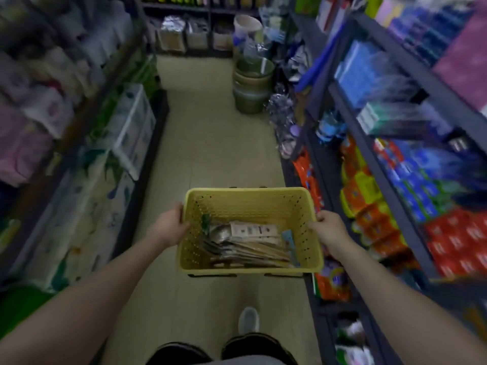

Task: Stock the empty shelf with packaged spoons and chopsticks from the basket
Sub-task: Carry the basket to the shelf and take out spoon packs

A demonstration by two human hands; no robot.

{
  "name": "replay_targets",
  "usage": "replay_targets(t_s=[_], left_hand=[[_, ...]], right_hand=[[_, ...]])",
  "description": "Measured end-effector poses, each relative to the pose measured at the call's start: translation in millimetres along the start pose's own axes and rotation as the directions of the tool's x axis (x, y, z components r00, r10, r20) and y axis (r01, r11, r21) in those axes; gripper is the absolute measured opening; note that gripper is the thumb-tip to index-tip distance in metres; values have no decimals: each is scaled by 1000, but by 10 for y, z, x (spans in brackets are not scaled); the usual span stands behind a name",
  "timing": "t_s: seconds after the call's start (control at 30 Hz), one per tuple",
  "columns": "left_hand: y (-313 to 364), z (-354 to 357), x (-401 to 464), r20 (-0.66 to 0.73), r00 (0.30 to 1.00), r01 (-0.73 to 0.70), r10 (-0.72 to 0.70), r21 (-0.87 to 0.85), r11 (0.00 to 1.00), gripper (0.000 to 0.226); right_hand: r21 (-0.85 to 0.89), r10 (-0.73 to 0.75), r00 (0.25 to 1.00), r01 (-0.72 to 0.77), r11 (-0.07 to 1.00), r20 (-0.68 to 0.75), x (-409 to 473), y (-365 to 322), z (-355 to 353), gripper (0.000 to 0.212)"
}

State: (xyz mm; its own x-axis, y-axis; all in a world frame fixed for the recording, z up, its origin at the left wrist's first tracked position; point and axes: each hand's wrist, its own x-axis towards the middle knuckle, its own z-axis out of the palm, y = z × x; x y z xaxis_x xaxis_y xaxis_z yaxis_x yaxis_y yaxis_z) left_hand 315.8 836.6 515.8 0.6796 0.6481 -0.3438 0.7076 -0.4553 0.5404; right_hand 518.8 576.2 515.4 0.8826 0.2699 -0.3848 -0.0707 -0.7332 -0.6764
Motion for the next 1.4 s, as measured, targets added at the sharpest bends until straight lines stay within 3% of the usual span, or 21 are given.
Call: replay_targets(t_s=[0.13, 0.33, 0.5, 0.6, 0.93, 1.23, 1.4], left_hand=[[239, -452, 1062, -88, 996, 32, -30, 23, 999, 34], [344, -1020, 2870, -74, 996, 49, -48, 17, 999, 40], [626, -1604, 4383, -20, 999, 26, -27, -56, 998, 35], [849, -1982, 5296, 0, 1000, 5, -5, -96, 995, 37], [1639, -2668, 8420, 78, 994, -77, 75, 17, 997, 41], [2352, -3409, 10855, 100, 994, -48, 51, -28, 998, 35], [2597, -3638, 12444, 113, 991, -71, 72, -17, 997, 35]], right_hand=[[-29, -78, 997, 79, 996, 28, 1006, -908, 34, 37], [-53, -113, 992, 116, 992, 52, 2563, -2084, 374, 29], [-38, -45, 999, 45, 998, 2, 3770, -2998, 666, 36], [10, -9, 1000, 9, 1000, -12, 4441, -3565, 719, 27], [119, 53, 998, -48, 992, -39, 7128, -4909, 952, 24], [25, 67, 998, -68, 997, 17, 9385, -6554, 927, 35], [22, 131, 991, -131, 991, -9, 10585, -7046, 1214, 35]])
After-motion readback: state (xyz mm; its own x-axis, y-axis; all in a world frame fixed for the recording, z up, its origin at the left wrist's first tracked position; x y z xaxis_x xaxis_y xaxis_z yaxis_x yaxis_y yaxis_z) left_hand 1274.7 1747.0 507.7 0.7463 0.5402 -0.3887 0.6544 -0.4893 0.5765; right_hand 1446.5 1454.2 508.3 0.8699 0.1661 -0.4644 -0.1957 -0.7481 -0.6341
